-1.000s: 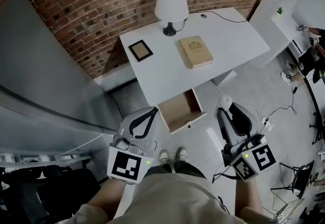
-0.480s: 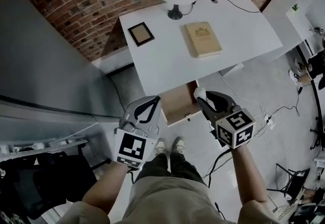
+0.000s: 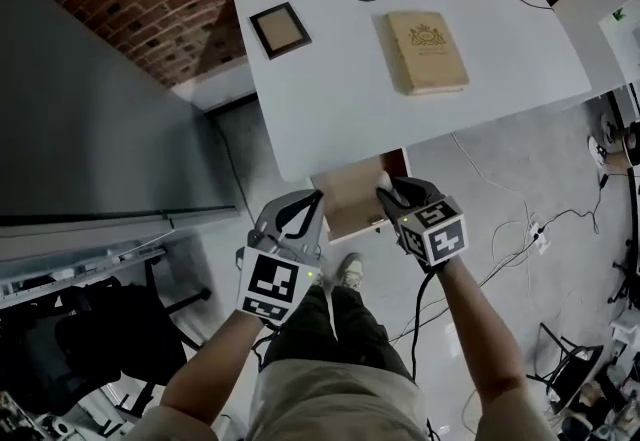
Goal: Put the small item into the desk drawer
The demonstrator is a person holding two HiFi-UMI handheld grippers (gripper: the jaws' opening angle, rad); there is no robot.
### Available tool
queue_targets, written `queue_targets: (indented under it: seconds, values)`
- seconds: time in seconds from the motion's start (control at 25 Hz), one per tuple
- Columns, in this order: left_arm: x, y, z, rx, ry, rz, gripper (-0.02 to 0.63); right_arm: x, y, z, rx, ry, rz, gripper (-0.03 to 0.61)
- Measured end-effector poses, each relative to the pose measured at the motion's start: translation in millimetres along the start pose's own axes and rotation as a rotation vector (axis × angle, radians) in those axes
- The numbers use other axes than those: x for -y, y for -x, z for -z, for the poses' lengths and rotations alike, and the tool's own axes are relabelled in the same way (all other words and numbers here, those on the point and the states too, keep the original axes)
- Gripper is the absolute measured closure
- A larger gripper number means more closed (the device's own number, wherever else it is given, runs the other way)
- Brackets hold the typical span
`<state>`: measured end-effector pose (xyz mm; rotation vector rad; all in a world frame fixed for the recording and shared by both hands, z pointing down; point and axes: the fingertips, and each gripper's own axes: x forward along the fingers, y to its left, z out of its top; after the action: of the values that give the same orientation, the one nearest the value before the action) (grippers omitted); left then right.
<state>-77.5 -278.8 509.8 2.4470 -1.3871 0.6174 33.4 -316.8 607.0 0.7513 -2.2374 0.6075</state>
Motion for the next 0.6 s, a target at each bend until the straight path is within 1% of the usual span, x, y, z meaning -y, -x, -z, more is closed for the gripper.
queue_targets:
  seconds: [0.16, 0.48, 0.6]
  values:
    - [2.7, -26.5, 41.7, -0.059, 0.047, 0.016, 0.611, 7.5, -47.7, 40.5, -0.095, 0.002, -0.033, 0.453]
    - [4.2, -74.0, 118.0, -0.166, 0.077, 0.050, 0.611, 20.0, -135.7, 112.3, -0.245, -0.021, -0.060, 0.451]
    - [5.6, -87.4, 141.3, -0.193, 0.093, 0.065, 0.612, 22.6, -162.9, 135.8, -0.302, -0.001, -0.067, 0.449]
